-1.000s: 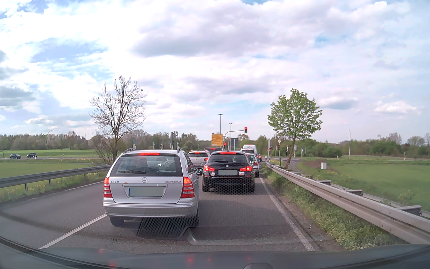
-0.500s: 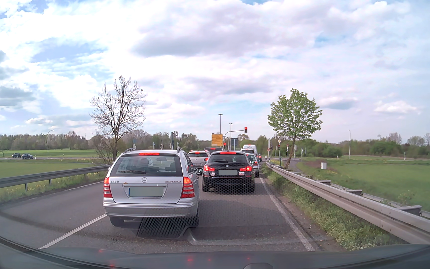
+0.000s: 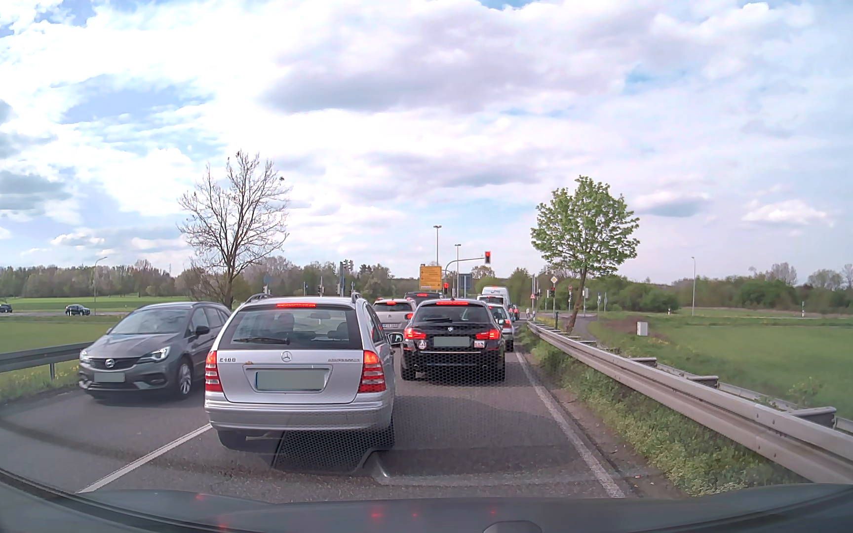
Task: Follow the waypoints while adhering to traffic rules and regulations
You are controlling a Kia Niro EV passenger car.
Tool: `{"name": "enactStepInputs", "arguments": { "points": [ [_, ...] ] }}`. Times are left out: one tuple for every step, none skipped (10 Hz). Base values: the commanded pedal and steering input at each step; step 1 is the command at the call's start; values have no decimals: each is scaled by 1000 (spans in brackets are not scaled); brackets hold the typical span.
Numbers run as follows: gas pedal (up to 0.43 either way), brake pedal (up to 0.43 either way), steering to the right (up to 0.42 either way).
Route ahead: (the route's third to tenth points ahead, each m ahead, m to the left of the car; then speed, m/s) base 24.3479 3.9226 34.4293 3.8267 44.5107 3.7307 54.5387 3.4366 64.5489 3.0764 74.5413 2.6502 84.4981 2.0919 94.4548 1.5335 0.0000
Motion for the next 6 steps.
{"name": "enactStepInputs", "arguments": {
  "points": [
    [0, 287, -10],
    [0, 287, -10],
    [0, 280, -10],
    [0, 280, -10],
    [0, 287, -10],
    [0, 287, -10]
  ]
}}
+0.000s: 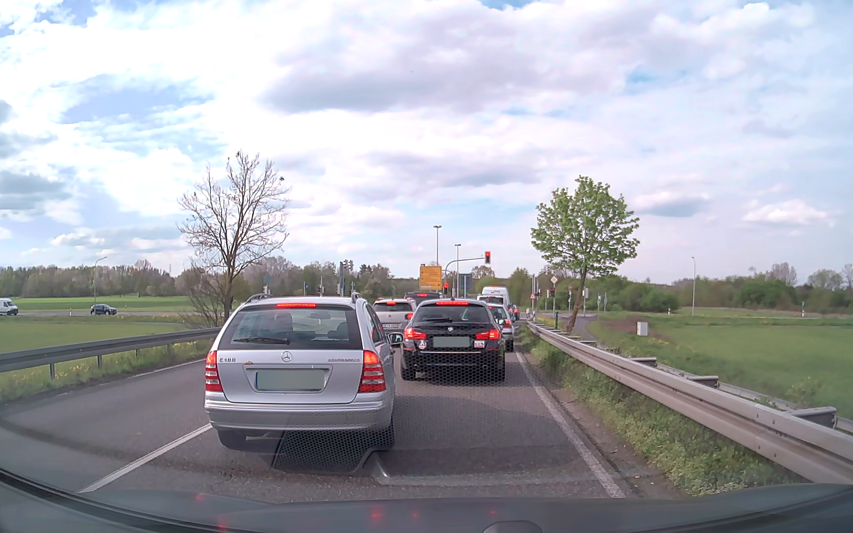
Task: Follow the waypoints while adhering to traffic rules and regulations
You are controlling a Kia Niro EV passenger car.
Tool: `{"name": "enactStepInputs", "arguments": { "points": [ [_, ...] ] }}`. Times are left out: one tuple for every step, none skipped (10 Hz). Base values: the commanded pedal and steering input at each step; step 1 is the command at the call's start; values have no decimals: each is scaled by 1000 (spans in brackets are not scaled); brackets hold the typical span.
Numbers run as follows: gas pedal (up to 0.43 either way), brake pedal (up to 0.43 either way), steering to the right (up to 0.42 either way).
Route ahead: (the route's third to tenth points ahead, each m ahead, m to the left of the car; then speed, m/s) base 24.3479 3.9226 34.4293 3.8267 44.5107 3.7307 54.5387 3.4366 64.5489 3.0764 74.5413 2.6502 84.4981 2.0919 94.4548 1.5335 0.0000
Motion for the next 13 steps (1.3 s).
{"name": "enactStepInputs", "arguments": {
  "points": [
    [0, 287, -10],
    [0, 287, -10],
    [0, 280, -10],
    [0, 287, -10],
    [0, 280, -10],
    [0, 280, -10],
    [0, 280, -10],
    [0, 287, -10],
    [0, 280, -10],
    [0, 280, -10],
    [0, 287, -10],
    [0, 280, -10],
    [0, 280, -10]
  ]
}}
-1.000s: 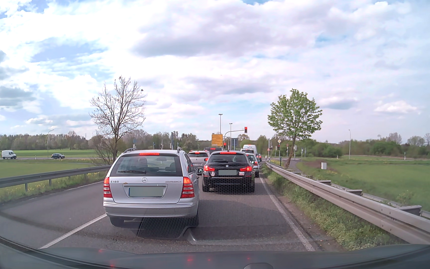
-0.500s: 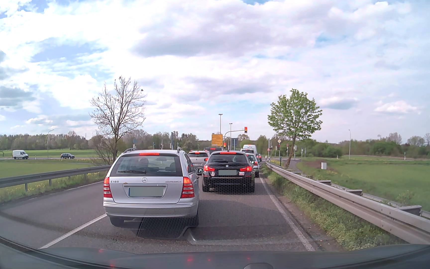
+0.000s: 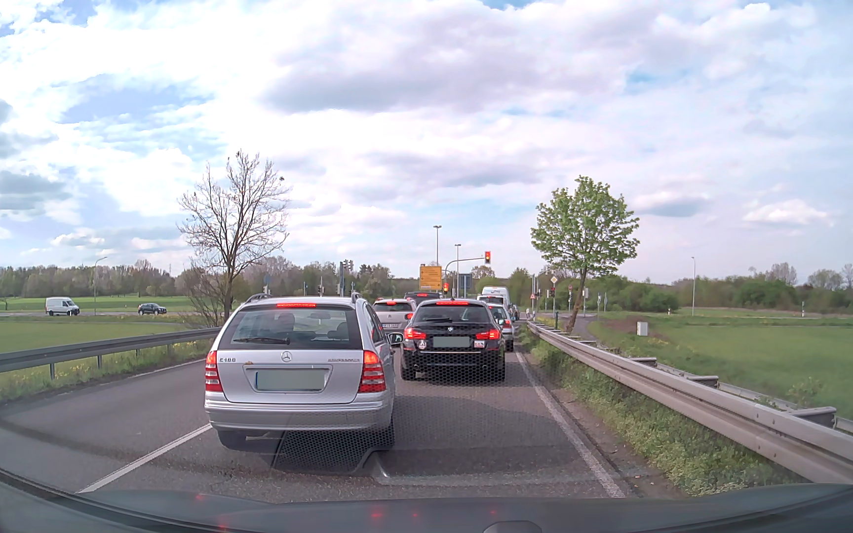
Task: Follow the waypoints while adhering to traffic rules and regulations
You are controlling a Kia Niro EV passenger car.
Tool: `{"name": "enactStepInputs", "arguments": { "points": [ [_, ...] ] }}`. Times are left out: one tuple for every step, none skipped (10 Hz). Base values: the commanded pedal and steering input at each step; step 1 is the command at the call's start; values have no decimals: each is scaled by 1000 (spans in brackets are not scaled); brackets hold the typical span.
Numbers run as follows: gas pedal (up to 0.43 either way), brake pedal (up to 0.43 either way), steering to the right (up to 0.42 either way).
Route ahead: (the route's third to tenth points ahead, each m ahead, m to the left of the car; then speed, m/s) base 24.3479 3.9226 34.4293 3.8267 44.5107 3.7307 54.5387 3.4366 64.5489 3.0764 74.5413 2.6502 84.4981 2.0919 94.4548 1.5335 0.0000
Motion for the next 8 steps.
{"name": "enactStepInputs", "arguments": {
  "points": [
    [0, 280, -10],
    [0, 280, -10],
    [0, 287, -10],
    [0, 280, -10],
    [0, 280, -10],
    [0, 287, -10],
    [0, 280, -10],
    [0, 280, -10]
  ]
}}
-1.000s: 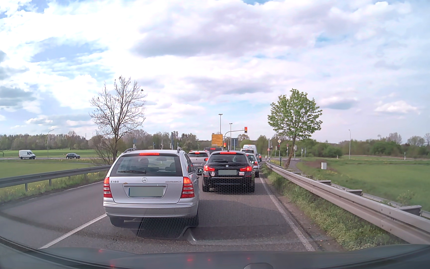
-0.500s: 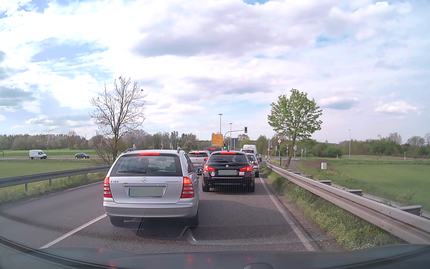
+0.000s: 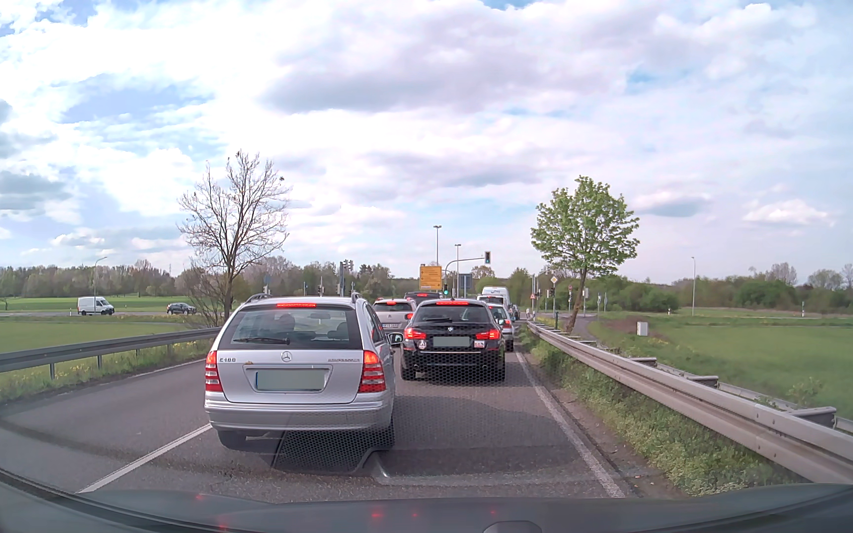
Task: Follow the waypoints while adhering to traffic rules and regulations
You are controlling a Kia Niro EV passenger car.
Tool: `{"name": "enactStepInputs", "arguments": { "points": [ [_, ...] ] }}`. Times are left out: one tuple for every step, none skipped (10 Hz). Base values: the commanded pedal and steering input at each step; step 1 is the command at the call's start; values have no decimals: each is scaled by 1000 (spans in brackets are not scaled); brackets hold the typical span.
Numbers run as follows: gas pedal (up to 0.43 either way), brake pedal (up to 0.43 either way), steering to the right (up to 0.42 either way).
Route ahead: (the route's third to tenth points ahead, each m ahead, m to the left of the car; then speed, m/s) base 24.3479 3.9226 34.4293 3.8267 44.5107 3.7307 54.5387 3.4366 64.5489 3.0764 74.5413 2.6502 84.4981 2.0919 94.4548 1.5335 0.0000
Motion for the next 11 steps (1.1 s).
{"name": "enactStepInputs", "arguments": {
  "points": [
    [0, 280, -10],
    [0, 280, -10],
    [0, 287, -10],
    [0, 280, -10],
    [0, 280, -10],
    [0, 280, -10],
    [0, 280, -10],
    [0, 280, -10],
    [0, 280, -10],
    [0, 280, -10],
    [0, 280, -10]
  ]
}}
